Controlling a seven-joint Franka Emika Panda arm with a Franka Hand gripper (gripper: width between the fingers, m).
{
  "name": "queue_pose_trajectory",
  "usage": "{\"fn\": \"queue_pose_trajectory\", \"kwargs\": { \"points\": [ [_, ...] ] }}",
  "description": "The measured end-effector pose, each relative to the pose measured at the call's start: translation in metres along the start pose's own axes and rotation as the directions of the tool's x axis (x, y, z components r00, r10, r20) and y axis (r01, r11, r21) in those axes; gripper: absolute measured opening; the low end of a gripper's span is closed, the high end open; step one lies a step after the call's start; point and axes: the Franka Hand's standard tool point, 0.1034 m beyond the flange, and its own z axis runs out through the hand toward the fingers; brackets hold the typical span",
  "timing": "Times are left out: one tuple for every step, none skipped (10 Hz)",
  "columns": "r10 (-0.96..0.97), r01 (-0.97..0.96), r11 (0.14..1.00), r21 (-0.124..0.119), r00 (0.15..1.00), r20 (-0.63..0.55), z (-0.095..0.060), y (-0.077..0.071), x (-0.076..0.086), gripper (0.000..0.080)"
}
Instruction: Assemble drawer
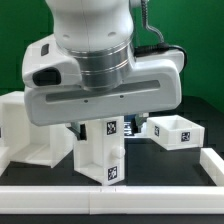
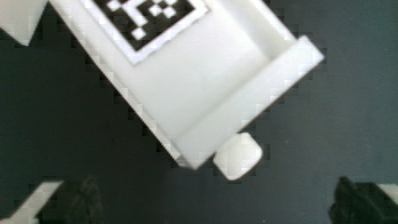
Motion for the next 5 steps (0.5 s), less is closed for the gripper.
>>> {"fn": "queue_pose_trajectory", "kwargs": {
  "points": [
    [0.000, 0.000, 1.000, 0.000, 1.000, 0.001, 0.000, 0.000, 0.000, 0.0649],
    [0.033, -0.034, 0.999, 0.010, 0.999, 0.020, 0.004, 0.001, -0.004, 0.0649],
    [0.087, -0.089, 0.996, 0.025, 0.994, 0.068, 0.015, 0.003, -0.011, 0.0649],
    [0.125, -0.129, 0.991, 0.026, 0.984, 0.129, 0.025, 0.004, -0.020, 0.0649],
    [0.146, -0.152, 0.988, 0.025, 0.976, 0.164, 0.031, 0.004, -0.025, 0.0649]
  ]
}}
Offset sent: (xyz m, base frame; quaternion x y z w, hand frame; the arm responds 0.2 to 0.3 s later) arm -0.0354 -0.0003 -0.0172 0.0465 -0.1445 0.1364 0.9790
